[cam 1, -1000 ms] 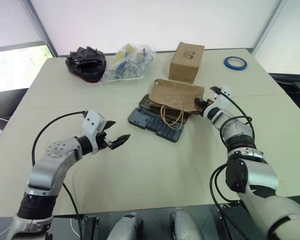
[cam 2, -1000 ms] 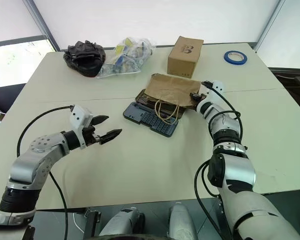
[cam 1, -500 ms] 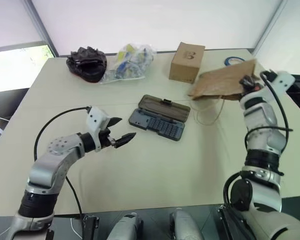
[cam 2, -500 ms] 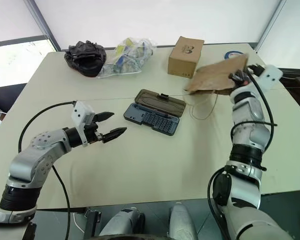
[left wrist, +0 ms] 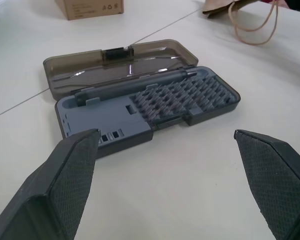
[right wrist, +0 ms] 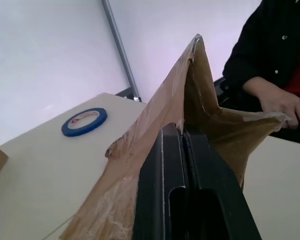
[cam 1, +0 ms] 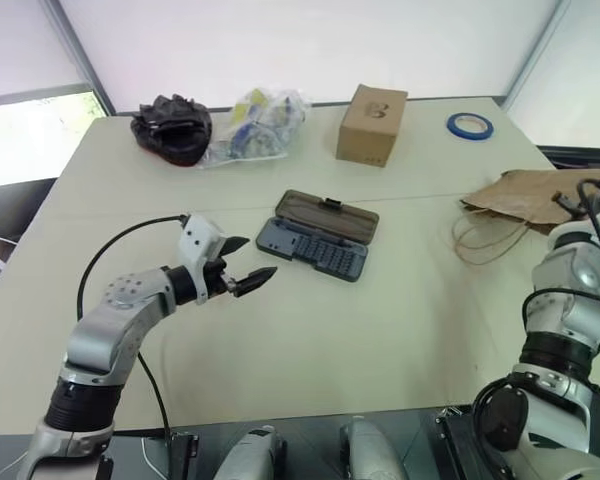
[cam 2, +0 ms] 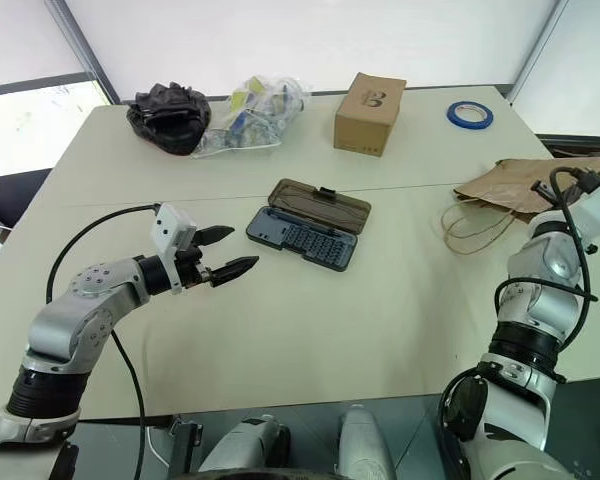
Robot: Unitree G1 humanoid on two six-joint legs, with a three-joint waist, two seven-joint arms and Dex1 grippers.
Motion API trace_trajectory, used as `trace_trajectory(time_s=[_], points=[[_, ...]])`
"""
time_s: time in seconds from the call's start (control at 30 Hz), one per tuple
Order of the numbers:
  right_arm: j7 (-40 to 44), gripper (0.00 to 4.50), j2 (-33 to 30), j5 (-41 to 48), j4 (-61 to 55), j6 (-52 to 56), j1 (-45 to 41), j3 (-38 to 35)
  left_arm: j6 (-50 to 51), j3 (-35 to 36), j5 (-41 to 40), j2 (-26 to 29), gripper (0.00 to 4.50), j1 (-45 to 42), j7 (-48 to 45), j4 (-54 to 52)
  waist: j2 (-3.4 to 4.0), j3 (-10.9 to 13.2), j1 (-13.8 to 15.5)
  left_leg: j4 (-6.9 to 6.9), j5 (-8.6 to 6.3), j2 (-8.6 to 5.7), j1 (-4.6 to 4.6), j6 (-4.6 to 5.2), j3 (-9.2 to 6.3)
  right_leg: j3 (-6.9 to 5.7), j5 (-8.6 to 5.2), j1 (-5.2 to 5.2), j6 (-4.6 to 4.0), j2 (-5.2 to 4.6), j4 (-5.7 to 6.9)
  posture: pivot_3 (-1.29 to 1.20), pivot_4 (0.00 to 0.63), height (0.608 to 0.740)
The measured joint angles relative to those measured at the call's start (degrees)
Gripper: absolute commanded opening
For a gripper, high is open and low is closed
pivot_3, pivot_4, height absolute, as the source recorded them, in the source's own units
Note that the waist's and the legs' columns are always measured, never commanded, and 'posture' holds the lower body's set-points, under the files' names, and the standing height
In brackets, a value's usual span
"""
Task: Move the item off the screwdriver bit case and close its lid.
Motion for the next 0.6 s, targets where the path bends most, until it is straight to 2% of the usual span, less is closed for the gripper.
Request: trace_trajectory(time_s=[0.07,0.3,0.5,0.6], points=[[0.4,0.84,0.0,-0.7,0.3,-0.1,0.6,0.9,-0.1,0.0,0.1,0.0,4.50,0.0,0.0,0.0,0.00,0.0,0.0,-0.02,0.00,0.00,0.04,0.00,0.02,0.04,0.00,0.01,0.00,0.01,0.00,0.00,0.150,0.740],[1.0,4.45,-0.7,-1.6,-1.6,1.2,4.2,3.1,-0.4,0.0,0.3,-0.2,4.50,-0.1,-0.1,1.0,0.00,0.0,0.3,-0.02,0.00,0.00,0.06,0.00,0.01,0.07,0.00,0.03,0.00,0.02,0.00,0.00,0.150,0.740],[0.0,4.45,-2.5,-2.1,-16.4,8.7,15.6,1.5,-1.3,0.0,0.7,-0.2,4.50,-0.5,-0.6,2.4,0.02,0.0,0.7,-0.02,0.00,-0.01,0.07,0.01,0.02,0.11,0.00,0.05,0.00,0.02,-0.01,0.00,0.150,0.740],[-0.2,4.45,-5.9,-4.7,-25.3,11.6,22.0,-0.9,-2.0,0.1,1.1,0.0,4.50,-1.0,-1.0,4.5,0.07,0.0,1.5,-0.02,-0.01,-0.02,0.14,0.01,0.18,0.26,0.00,0.05,0.00,0.04,-0.01,0.00,0.150,0.740]])
